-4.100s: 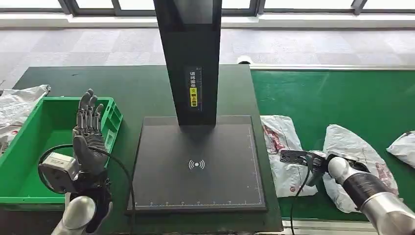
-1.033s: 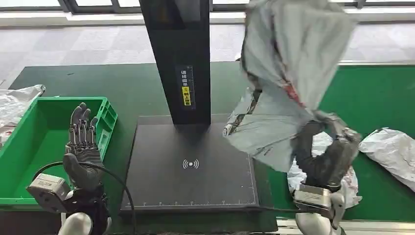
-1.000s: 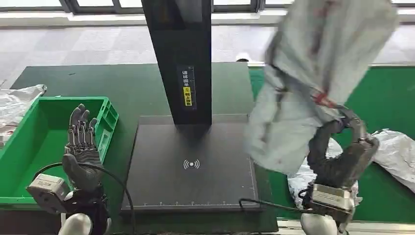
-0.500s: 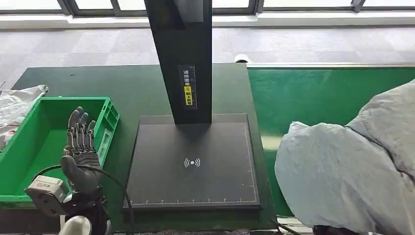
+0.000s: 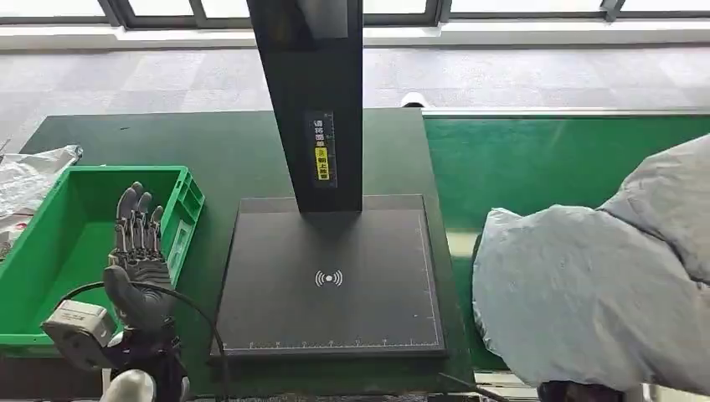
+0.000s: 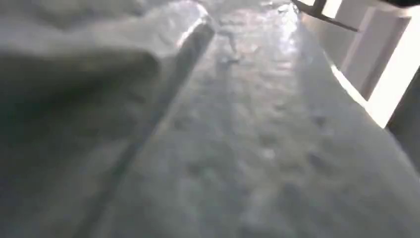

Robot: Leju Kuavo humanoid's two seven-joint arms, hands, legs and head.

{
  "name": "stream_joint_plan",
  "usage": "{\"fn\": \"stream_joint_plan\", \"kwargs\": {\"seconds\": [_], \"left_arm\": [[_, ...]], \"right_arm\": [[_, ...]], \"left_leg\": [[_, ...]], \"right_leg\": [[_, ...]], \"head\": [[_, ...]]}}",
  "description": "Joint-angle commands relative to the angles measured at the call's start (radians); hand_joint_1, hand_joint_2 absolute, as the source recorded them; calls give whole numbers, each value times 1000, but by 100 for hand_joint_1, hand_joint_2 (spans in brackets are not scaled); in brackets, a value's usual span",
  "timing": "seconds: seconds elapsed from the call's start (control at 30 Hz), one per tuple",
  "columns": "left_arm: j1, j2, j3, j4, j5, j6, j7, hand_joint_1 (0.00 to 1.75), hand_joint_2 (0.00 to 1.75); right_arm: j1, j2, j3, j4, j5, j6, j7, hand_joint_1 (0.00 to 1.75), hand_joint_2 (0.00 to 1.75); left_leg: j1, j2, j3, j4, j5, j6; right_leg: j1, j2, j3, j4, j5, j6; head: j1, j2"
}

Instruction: Moved the parcel from conveyor to table for the left to box.

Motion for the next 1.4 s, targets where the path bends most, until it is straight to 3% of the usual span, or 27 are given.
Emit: {"fn": "stream_joint_plan", "kwargs": {"seconds": [0.03, 1.4], "left_arm": [[-49, 49, -36, 48, 3, 6, 7, 0, 0], [-44, 54, -49, 44, 2, 44, 3, 0, 0]], "right_arm": [[-116, 34, -75, 330, -82, 137, 71, 175, 175], [-131, 15, -40, 389, -88, 183, 124, 175, 175]], "left_leg": [[0, 3, 2, -2, 2, 1], [-1, 1, -1, -2, 4, 2]], "right_leg": [[0, 2, 1, -3, 3, 0], [0, 1, -1, -2, 4, 1]], "head": [[0, 0], [0, 0]]}}
